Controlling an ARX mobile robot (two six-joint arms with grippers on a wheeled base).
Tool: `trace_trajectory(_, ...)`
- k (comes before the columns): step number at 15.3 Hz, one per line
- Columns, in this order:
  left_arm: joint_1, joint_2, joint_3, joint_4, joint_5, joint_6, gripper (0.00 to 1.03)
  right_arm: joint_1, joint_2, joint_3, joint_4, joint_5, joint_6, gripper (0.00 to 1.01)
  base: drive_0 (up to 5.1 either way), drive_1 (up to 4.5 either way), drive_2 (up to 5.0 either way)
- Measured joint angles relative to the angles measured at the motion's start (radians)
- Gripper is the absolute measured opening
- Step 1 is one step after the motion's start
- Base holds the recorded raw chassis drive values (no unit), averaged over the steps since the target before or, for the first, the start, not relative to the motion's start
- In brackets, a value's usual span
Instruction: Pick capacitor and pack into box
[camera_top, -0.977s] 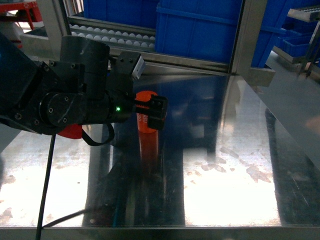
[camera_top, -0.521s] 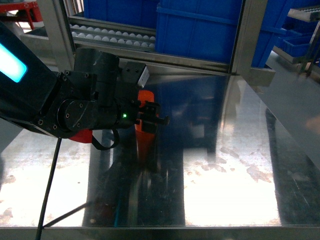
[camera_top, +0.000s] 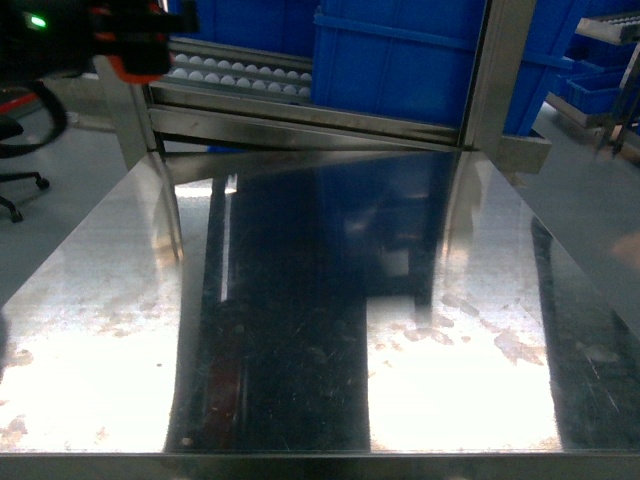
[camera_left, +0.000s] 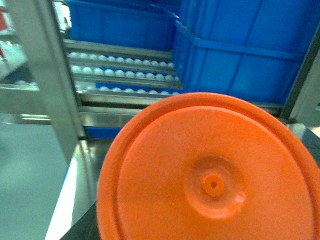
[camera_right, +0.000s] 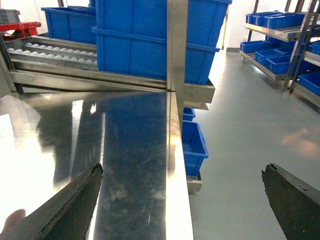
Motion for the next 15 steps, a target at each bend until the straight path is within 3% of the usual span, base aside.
trace_trajectory(4,-0.011,-0.484,-0.373,-0.014,-0.185,0.037,0.45,0.0,0.0,0.0,0.0,0.0,0.0,0.98,0.0,0.0,0.0)
trace_trajectory(7,-0.108,-0.867,-0.555,-0.192,-0.377,0.037,0.45,0.0,0.0,0.0,0.0,0.0,0.0,0.98,0.0,0.0,0.0)
trace_trajectory(11,-0.115,-0.895,-0.556,-0.188,-0.389,0.037,0.44,0.0,0.0,0.0,0.0,0.0,0.0,0.98,0.0,0.0,0.0)
trace_trajectory(12,-0.103,-0.911,-0.546,-0.251,-0.352,0.033,0.44,0.0,0.0,0.0,0.0,0.0,0.0,0.98,0.0,0.0,0.0)
trace_trajectory(13,-0.062,-0.959,-0.561,-0.341,-0.241,0.026,0.44,0.0,0.0,0.0,0.0,0.0,0.0,0.98,0.0,0.0,0.0)
trace_trajectory(15,0.007,-1.043,-0.665,-0.34,-0.14,0.018,0.44,0.0,0.0,0.0,0.0,0.0,0.0,0.98,0.0,0.0,0.0)
